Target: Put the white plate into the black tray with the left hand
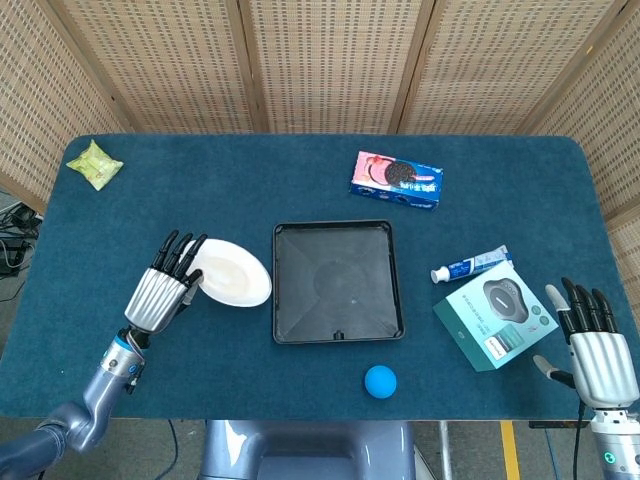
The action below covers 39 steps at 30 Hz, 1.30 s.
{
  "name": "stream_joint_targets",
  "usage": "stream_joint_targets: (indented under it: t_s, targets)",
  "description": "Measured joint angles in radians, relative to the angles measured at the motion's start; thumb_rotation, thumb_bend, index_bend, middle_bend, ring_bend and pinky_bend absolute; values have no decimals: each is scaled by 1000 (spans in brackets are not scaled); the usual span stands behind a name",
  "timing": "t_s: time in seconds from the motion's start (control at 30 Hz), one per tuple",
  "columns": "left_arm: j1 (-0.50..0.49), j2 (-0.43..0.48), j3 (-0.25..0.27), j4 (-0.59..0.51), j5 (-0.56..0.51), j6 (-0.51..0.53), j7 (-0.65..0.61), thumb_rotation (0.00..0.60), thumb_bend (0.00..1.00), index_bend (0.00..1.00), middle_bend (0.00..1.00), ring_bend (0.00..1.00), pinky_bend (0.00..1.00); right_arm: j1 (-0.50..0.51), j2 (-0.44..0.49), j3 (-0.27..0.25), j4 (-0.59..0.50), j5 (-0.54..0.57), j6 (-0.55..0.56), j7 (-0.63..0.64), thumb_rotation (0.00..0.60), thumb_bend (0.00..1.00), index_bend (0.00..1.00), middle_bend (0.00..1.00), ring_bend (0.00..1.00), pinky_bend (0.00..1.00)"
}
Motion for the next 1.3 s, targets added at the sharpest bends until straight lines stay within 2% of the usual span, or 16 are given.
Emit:
stream_joint_targets:
  t_s: [0.37,0.57,1.03,1.3]
  targets:
    - [-81,66,-77,-127,3,4,73,600,562,654,0,0,0,2,-1,6,13,20,-11,16,600,169,57,0,0,0]
    - [-134,88,-114,-155,-3,-24,99,600,562,654,0,0,0,6,-5,15,29,45,-27,24,600,169,57,0,0,0]
    - [-260,77,-177,-168,-22,-106,118,600,563,660,0,0,0,8,-10,29,60,92,-50,34,600,169,57,0,0,0]
    - [-316,25,-190,-107,-34,-130,103,600,562,667,0,0,0,3,-12,33,78,113,-54,37,600,169,57,0,0,0]
